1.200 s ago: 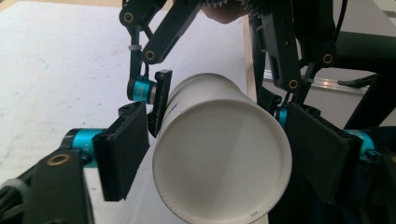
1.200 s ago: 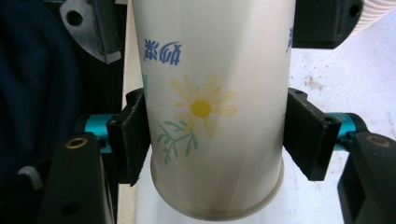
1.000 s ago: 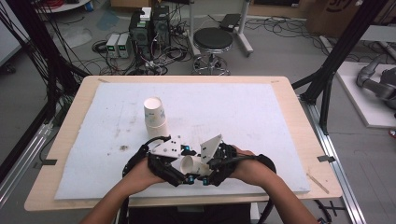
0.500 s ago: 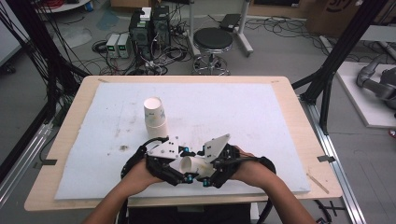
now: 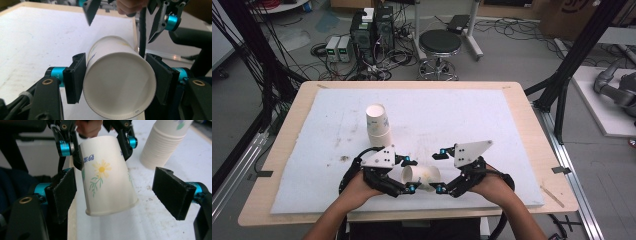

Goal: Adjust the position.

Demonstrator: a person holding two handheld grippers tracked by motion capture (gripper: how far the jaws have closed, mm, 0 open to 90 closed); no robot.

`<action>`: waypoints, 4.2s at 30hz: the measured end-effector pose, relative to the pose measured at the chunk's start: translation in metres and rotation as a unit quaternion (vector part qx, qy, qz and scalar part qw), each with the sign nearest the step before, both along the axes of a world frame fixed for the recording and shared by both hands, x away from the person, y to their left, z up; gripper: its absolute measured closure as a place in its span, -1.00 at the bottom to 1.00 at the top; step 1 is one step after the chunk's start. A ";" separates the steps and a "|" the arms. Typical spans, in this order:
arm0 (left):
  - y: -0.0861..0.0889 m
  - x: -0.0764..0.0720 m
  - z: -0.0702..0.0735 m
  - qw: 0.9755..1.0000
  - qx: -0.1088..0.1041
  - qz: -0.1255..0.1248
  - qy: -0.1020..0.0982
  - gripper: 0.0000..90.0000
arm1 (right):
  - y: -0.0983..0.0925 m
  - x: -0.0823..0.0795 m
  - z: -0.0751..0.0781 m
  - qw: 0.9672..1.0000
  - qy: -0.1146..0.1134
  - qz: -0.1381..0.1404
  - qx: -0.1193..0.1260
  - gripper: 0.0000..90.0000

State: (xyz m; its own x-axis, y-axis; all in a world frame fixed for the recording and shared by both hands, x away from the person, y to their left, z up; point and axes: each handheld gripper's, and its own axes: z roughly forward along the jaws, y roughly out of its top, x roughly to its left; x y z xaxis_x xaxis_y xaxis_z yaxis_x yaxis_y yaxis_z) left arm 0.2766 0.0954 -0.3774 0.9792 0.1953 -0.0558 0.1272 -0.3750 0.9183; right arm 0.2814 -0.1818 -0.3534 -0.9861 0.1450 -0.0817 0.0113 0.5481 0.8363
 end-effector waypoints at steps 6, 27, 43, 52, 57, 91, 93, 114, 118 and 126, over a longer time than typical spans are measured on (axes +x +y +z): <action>0.010 0.000 -0.002 0.998 -0.052 0.019 0.000 -0.22 | -0.015 -0.002 -0.005 0.998 -0.002 -0.031 0.057 -0.55; 0.012 -0.003 -0.008 0.992 -0.126 0.018 -0.007 -0.22 | -0.034 -0.007 -0.036 0.987 0.021 -0.061 0.149 -0.55; 0.013 -0.005 -0.006 0.990 -0.143 0.001 -0.008 -0.20 | -0.029 -0.006 -0.042 0.987 0.039 -0.035 0.154 -0.55; 0.008 -0.007 -0.007 0.989 -0.148 -0.021 -0.004 -0.21 | -0.024 -0.006 -0.044 0.987 0.050 -0.014 0.154 -0.55; 0.006 -0.007 -0.007 0.988 -0.152 -0.027 -0.003 -0.20 | -0.021 -0.006 -0.045 0.986 0.060 -0.006 0.157 -0.55; 0.006 -0.011 -0.016 0.995 -0.094 -0.007 0.019 -0.69 | -0.020 -0.003 -0.045 0.989 0.070 0.013 0.128 -0.36; 0.007 -0.010 -0.015 0.996 -0.083 -0.006 0.016 -0.68 | -0.020 -0.002 -0.043 0.991 0.069 0.009 0.114 -0.36; 0.004 -0.008 -0.001 1.000 0.023 -0.005 -0.013 -0.68 | 0.004 0.005 -0.007 0.999 0.020 0.019 -0.045 -0.36; 0.002 -0.008 0.000 0.999 0.035 -0.006 -0.020 -0.67 | 0.010 0.005 -0.003 0.997 0.016 0.022 -0.068 -0.36; -0.003 -0.008 0.001 0.997 0.076 -0.007 -0.028 -0.65 | 0.021 0.005 0.002 0.994 0.009 0.028 -0.107 -0.36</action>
